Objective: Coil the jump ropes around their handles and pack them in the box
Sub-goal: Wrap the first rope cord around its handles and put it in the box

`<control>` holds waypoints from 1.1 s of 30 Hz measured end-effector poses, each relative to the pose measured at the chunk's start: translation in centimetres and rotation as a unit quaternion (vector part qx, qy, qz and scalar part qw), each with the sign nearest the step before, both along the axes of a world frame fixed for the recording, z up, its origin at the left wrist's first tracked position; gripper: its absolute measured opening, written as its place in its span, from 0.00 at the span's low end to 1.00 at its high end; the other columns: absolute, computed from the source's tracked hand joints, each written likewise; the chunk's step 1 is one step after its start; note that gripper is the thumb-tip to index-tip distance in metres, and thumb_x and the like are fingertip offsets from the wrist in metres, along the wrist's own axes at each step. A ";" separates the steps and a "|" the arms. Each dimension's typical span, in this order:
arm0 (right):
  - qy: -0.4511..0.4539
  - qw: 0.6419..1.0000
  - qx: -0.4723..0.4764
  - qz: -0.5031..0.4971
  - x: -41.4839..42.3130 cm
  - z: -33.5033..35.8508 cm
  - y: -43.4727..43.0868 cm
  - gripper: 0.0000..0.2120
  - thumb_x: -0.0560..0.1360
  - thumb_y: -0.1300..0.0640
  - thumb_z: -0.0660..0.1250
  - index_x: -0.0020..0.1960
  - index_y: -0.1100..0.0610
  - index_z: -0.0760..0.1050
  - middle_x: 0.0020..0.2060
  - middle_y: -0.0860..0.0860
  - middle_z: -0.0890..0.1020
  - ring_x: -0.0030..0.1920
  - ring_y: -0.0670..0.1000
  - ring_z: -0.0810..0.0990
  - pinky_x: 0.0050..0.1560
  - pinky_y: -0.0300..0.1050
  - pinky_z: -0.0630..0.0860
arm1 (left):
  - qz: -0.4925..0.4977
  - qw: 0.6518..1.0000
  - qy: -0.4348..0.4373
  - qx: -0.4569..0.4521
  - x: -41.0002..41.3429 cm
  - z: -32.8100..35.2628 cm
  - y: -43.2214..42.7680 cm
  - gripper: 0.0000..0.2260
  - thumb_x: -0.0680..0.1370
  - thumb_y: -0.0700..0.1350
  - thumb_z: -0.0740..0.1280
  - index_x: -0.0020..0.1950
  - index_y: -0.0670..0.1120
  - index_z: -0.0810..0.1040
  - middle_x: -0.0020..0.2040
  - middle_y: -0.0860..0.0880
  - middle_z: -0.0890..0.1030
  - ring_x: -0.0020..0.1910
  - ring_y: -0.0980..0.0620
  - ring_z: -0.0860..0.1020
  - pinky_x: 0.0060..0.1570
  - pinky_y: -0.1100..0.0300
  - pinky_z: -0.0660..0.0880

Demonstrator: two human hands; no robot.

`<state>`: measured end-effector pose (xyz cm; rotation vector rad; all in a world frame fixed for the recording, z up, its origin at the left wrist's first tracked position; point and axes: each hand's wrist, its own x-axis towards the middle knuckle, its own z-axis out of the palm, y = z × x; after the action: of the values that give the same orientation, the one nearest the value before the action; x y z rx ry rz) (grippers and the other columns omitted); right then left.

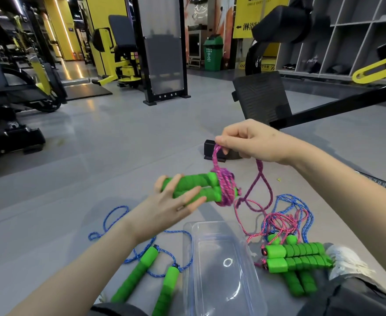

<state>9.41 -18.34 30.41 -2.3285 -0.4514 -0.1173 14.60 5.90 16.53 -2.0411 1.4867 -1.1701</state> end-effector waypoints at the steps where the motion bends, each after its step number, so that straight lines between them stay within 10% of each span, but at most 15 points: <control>1: 0.003 1.000 0.021 -0.015 0.2 -0.2 -0.4 0.17 0.79 0.50 0.61 0.34 0.56 0.73 0.27 0.51 0.67 0.30 0.52 0.62 0.32 0.43 0.59 | -0.029 0.999 -0.009 -0.017 -0.6 0.2 -0.6 0.21 0.81 0.34 0.47 0.70 0.48 0.66 0.67 0.47 0.70 0.59 0.34 0.71 0.52 0.42 0.75; 10: 0.078 0.977 0.186 -0.067 1.1 -3.6 -4.5 0.17 0.78 0.50 0.60 0.35 0.58 0.70 0.26 0.50 0.59 0.25 0.45 0.58 0.27 0.35 0.61 | -0.128 0.984 -0.036 -0.118 -2.8 1.4 -3.1 0.18 0.81 0.38 0.59 0.70 0.50 0.66 0.67 0.48 0.69 0.59 0.34 0.73 0.53 0.44 0.72; 13: 0.136 0.955 0.253 -0.079 1.8 -5.3 -5.1 0.18 0.79 0.51 0.60 0.32 0.57 0.71 0.23 0.49 0.70 0.21 0.44 0.67 0.25 0.35 0.68 | -0.127 0.980 -0.033 -0.152 -3.0 2.0 -3.6 0.18 0.81 0.37 0.58 0.70 0.50 0.67 0.68 0.48 0.69 0.60 0.34 0.72 0.54 0.43 0.72; 17: 0.195 0.932 0.277 -0.129 3.9 -10.6 -7.2 0.10 0.73 0.54 0.70 0.41 0.59 0.72 0.48 0.64 0.80 0.35 0.51 0.76 0.53 0.50 0.78 | -0.104 0.974 -0.002 -0.202 -3.2 2.8 -4.1 0.19 0.82 0.35 0.52 0.70 0.48 0.66 0.68 0.47 0.67 0.61 0.33 0.70 0.55 0.43 0.69; 21: 0.204 0.903 0.370 -0.080 2.6 -8.8 -2.2 0.21 0.80 0.65 0.53 0.29 0.52 0.61 0.22 0.46 0.59 0.23 0.44 0.56 0.24 0.36 0.60 | -0.013 0.973 0.025 -0.231 -1.8 2.7 -3.6 0.24 0.79 0.32 0.45 0.71 0.47 0.64 0.69 0.46 0.65 0.61 0.32 0.67 0.53 0.44 0.64; 26: 0.205 0.920 0.325 -0.080 1.6 -8.0 0.0 0.19 0.81 0.58 0.52 0.37 0.54 0.76 0.21 0.47 0.57 0.21 0.45 0.52 0.22 0.36 0.56 | 0.053 0.971 0.033 -0.232 -0.6 1.4 -2.1 0.27 0.75 0.30 0.45 0.71 0.46 0.64 0.69 0.44 0.68 0.59 0.32 0.70 0.50 0.46 0.65; 33: 0.235 0.940 0.244 -0.049 0.9 -7.2 1.5 0.13 0.82 0.53 0.54 0.47 0.60 0.72 0.22 0.48 0.59 0.22 0.45 0.53 0.22 0.34 0.58 | 0.176 0.958 0.048 -0.223 1.2 1.6 0.3 0.32 0.64 0.28 0.56 0.68 0.45 0.67 0.62 0.43 0.77 0.52 0.33 0.76 0.45 0.46 0.70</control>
<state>10.36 -16.84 23.19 -1.8045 -0.0517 0.2521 15.80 6.19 18.17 -2.5557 0.8865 -1.3558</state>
